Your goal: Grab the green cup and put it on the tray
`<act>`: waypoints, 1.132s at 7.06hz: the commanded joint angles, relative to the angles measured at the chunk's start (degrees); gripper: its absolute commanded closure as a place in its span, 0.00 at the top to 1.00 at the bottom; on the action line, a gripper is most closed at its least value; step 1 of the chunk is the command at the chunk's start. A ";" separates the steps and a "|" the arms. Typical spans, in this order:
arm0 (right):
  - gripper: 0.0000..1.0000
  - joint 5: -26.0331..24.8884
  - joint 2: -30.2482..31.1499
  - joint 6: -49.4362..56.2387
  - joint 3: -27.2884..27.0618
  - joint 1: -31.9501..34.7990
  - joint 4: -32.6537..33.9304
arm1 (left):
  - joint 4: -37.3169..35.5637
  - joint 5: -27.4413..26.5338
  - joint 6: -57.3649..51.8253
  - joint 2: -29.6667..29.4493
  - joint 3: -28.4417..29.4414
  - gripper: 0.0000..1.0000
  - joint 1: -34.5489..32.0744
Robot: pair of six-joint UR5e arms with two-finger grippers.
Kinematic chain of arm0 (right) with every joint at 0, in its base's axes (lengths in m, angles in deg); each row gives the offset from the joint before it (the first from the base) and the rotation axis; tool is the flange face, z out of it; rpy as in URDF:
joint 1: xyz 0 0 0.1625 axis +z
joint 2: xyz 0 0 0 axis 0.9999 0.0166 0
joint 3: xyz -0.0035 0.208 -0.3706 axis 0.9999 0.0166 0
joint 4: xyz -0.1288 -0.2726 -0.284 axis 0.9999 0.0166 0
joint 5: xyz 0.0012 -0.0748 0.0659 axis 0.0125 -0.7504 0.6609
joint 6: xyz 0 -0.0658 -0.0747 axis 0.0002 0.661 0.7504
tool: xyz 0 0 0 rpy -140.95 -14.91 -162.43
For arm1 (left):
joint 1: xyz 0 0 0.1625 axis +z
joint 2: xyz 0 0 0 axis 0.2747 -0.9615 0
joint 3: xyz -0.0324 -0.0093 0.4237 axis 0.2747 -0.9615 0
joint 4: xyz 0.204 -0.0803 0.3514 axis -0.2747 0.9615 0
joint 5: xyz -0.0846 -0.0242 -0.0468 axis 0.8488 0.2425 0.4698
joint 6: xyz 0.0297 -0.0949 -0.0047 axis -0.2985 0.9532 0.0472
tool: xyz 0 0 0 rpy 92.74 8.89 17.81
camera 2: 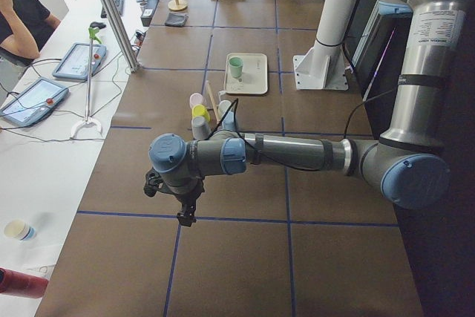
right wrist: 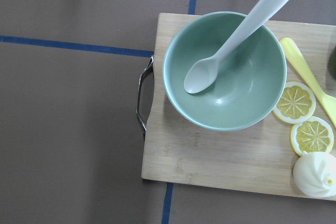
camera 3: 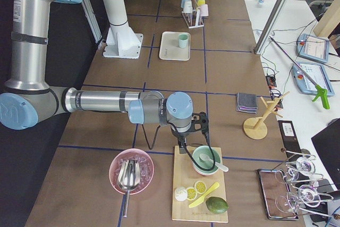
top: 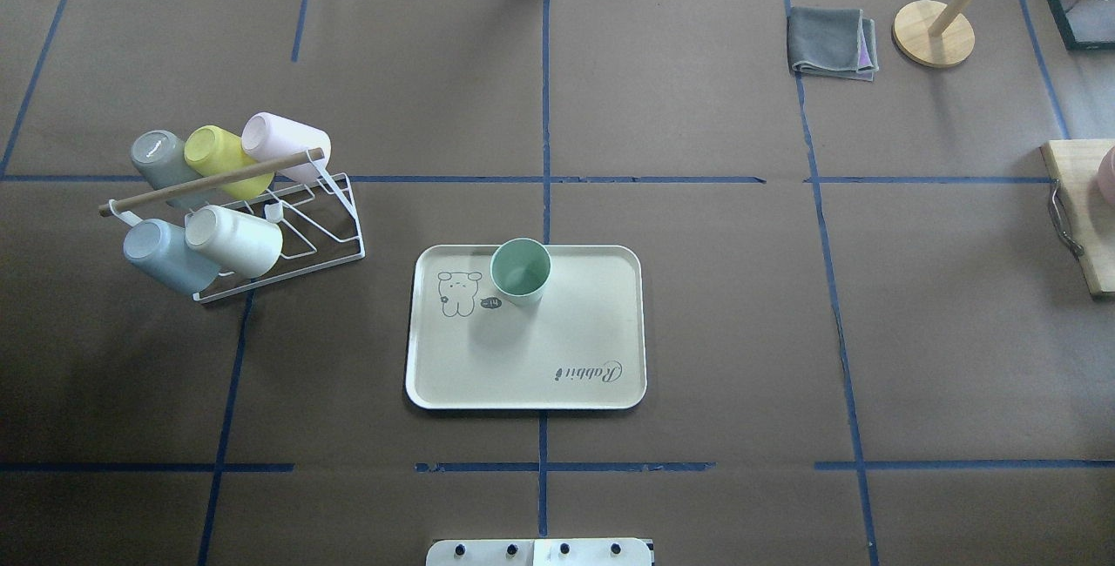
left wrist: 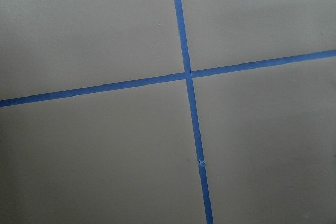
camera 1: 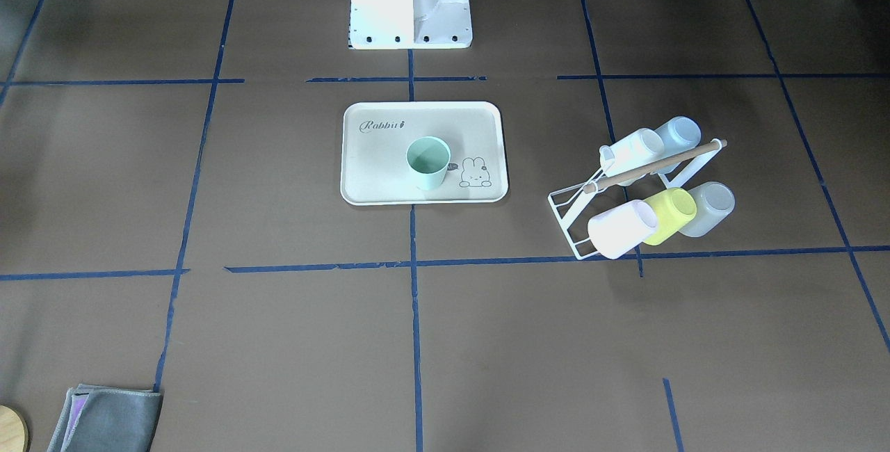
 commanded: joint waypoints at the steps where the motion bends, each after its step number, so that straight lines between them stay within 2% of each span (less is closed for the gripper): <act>1: 1.00 -1.71 -1.19 -0.55 0.03 -0.08 -0.06 | -0.02 0.05 -0.56 1.39 0.14 1.00 0.00; 5: 1.00 1.01 -1.54 -0.73 1.17 -0.08 0.02 | 0.16 0.14 -0.65 3.94 0.49 1.00 0.09; 8: 1.00 0.84 -1.54 -1.86 1.61 -0.08 0.03 | 0.16 0.14 -0.38 4.11 0.05 1.00 0.00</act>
